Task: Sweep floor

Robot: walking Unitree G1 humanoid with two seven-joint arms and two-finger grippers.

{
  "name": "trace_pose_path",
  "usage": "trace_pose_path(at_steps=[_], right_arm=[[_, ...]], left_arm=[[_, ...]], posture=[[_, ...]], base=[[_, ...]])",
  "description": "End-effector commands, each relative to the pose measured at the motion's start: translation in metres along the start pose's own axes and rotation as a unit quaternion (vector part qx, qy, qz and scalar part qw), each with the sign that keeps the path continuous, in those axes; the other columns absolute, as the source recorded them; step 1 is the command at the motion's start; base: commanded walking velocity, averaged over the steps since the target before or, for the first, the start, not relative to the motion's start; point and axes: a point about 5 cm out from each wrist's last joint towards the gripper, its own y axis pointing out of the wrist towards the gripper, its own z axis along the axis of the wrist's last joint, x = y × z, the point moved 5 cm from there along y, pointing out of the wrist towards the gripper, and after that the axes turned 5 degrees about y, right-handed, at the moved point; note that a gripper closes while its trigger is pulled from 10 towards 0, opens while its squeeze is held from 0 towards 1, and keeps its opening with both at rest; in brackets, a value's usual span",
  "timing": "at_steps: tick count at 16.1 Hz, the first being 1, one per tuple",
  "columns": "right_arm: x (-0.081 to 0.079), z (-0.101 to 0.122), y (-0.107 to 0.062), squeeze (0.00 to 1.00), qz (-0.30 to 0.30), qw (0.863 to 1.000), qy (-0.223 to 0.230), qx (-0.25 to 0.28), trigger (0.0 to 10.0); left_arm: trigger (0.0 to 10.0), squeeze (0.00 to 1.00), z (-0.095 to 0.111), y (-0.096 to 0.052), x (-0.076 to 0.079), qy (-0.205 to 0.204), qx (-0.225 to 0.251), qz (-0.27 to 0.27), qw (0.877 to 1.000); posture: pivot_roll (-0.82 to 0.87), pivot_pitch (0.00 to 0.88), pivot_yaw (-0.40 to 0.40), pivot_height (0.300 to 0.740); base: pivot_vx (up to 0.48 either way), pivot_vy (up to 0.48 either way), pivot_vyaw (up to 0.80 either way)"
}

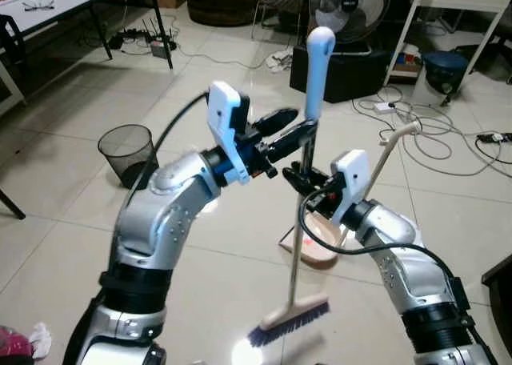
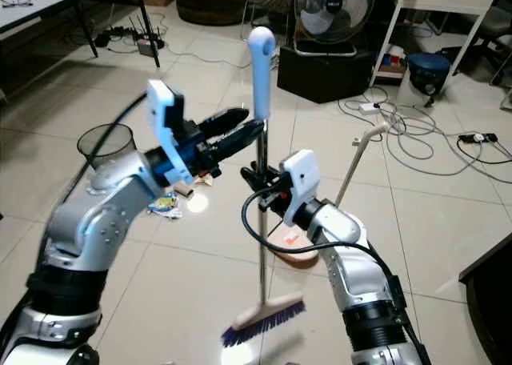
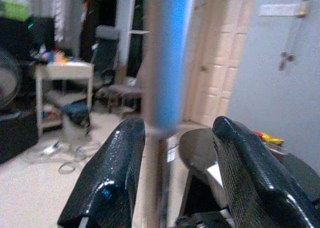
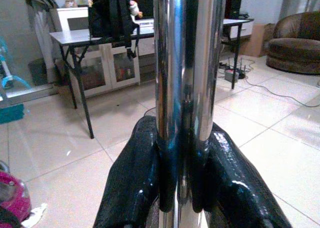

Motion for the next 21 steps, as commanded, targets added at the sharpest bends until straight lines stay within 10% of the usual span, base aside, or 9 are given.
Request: trace_pose_path(at_steps=[1, 3, 4, 6, 7, 16, 17, 21], right_arm=[[0.003, 0.005, -0.002, 0.00, -0.007, 1.000, -0.003, 0.012, 0.0], [0.003, 0.005, -0.002, 0.00, -0.008, 1.000, -0.003, 0.012, 0.0], [0.003, 0.005, -0.002, 0.00, -0.007, 1.000, -0.004, 0.011, 0.0], [0.001, 0.004, 0.000, 0.00, -0.004, 1.000, -0.008, 0.009, 0.0], [-0.001, 0.004, 0.000, 0.00, 0.001, 1.000, -0.011, 0.007, 0.0], [-0.007, -0.003, 0.003, 0.00, 0.007, 1.000, -0.022, -0.005, 0.0], [-0.007, -0.004, 0.004, 0.00, 0.009, 1.000, -0.023, -0.006, 0.0], [-0.010, -0.004, 0.006, 0.00, 0.015, 0.999, -0.027, -0.009, 0.0]], left_arm=[[10.0, 0.00, 0.001, 0.001, 0.006, 0.004, -0.004, -0.019, 1.000], [10.0, 0.00, 0.000, 0.002, 0.006, 0.001, -0.003, -0.017, 1.000], [10.0, 1.00, 0.001, 0.004, 0.001, -0.013, 0.004, -0.001, 1.000], [10.0, 1.00, 0.000, 0.006, -0.008, 0.000, -0.003, 0.025, 1.000], [10.0, 0.00, 0.000, 0.007, -0.015, 0.000, -0.002, 0.045, 0.999], [10.0, 0.00, 0.005, 0.015, -0.005, -0.039, 0.017, 0.018, 0.999], [10.0, 1.00, 0.005, 0.016, -0.002, -0.046, 0.020, 0.012, 0.999], [10.0, 1.00, 0.002, 0.016, 0.002, -0.047, 0.015, 0.006, 0.999]], posture=[[-0.11, 0.000, 0.013, 0.740], [-0.11, 0.000, 0.015, 0.740], [-0.11, 0.000, 0.015, 0.740], [-0.11, 0.000, 0.016, 0.740], [-0.11, 0.000, 0.016, 0.740], [-0.11, 0.000, 0.018, 0.740], [-0.11, 0.000, 0.016, 0.740], [-0.11, 0.000, 0.012, 0.740]], base=[[0.000, 0.000, 0.00], [0.000, 0.000, 0.00], [0.000, 0.000, 0.00], [0.000, 0.000, 0.00], [0.000, 0.000, 0.00], [0.000, 0.000, 0.00], [0.000, 0.000, 0.00], [0.000, 0.000, 0.00]])
